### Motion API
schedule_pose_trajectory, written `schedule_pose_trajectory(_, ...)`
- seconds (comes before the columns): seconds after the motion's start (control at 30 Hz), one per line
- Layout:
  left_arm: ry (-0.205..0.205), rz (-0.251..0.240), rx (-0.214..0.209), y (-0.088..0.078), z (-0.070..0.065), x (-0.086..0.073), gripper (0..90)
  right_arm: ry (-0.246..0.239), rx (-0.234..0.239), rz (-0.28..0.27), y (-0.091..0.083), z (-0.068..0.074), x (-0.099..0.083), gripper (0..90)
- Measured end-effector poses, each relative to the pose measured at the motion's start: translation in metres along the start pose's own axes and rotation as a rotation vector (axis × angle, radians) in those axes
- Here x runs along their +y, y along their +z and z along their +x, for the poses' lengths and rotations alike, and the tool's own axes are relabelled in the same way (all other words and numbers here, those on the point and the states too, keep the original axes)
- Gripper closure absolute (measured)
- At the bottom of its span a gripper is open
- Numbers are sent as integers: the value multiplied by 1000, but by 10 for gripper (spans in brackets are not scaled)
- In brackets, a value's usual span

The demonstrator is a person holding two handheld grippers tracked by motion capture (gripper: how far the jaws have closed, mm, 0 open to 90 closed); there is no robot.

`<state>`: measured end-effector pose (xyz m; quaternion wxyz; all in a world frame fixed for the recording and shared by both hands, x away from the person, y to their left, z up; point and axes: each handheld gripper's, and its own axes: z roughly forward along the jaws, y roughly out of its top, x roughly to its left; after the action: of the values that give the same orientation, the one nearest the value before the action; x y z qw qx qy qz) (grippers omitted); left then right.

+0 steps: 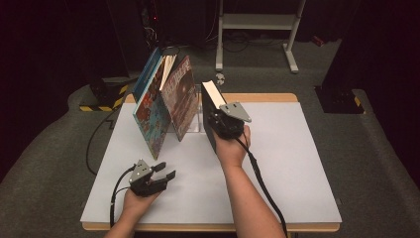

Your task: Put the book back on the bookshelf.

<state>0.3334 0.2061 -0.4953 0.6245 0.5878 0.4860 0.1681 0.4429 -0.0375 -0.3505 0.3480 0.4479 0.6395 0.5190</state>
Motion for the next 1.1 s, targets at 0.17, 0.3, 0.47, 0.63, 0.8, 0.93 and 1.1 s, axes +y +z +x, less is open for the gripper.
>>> schedule_pose_trajectory(0.17, -9, -7, -5, -1, 0, 0, 433, -1, -26, -4, 20, 4, 3, 541)
schedule_pose_trajectory(0.3, -6, -3, -3, -2, 1, 1, 433, 10, -43, -3, 36, 3, 4, 541)
schedule_pose_trajectory(0.47, -5, -3, -2, -2, 1, 1, 434, -2, -75, 1, 52, 0, 6, 541)
schedule_pose_trajectory(0.63, -5, -3, -2, -2, 1, 1, 434, 13, -96, -1, 67, -2, 8, 540)
schedule_pose_trajectory(0.8, -11, -6, -5, -3, 2, 1, 434, 3, -114, -5, 81, 0, 10, 540)
schedule_pose_trajectory(0.93, -13, -6, -5, -2, 2, 1, 435, 8, -120, -1, 89, 0, 10, 540)
schedule_pose_trajectory(1.1, -10, -3, -5, -3, 2, 1, 435, 0, -128, 1, 96, 0, 7, 540)
